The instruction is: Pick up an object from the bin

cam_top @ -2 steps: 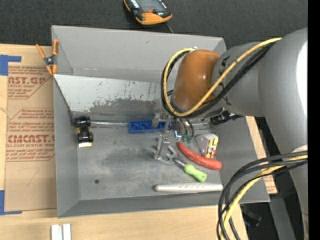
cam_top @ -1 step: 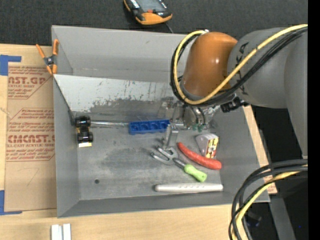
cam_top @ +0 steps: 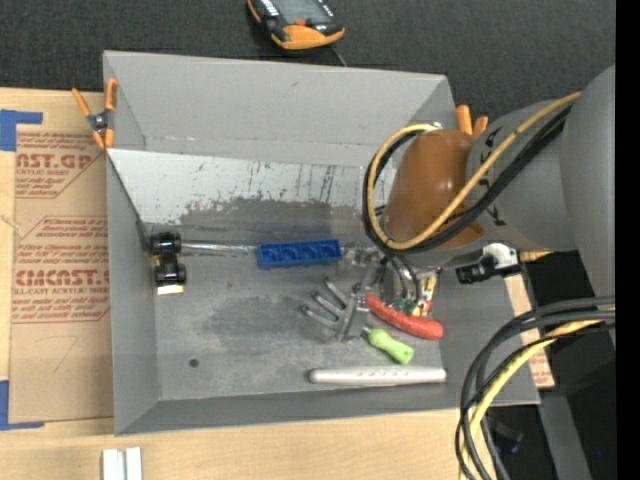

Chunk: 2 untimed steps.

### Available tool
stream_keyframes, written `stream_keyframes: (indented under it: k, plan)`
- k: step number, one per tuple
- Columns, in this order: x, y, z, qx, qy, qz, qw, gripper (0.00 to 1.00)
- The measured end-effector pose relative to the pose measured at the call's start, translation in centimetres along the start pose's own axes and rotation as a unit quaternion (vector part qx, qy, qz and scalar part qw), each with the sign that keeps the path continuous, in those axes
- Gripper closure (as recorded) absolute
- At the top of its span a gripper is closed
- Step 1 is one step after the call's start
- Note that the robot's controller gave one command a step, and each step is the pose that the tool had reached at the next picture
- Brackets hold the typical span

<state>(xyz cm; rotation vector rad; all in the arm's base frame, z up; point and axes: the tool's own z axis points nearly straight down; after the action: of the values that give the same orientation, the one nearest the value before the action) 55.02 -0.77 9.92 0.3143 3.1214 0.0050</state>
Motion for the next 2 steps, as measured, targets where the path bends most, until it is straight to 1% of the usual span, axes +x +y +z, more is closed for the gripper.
stream_keyframes:
  k: [1,2]
  plan:
    - [-3.3,5.1,2.4,-0.001,-0.005,0.037,0.9993,0.0]
    - [1.3,-1.6,2.8,-0.001,-0.0029,0.187,0.9823,1.0]
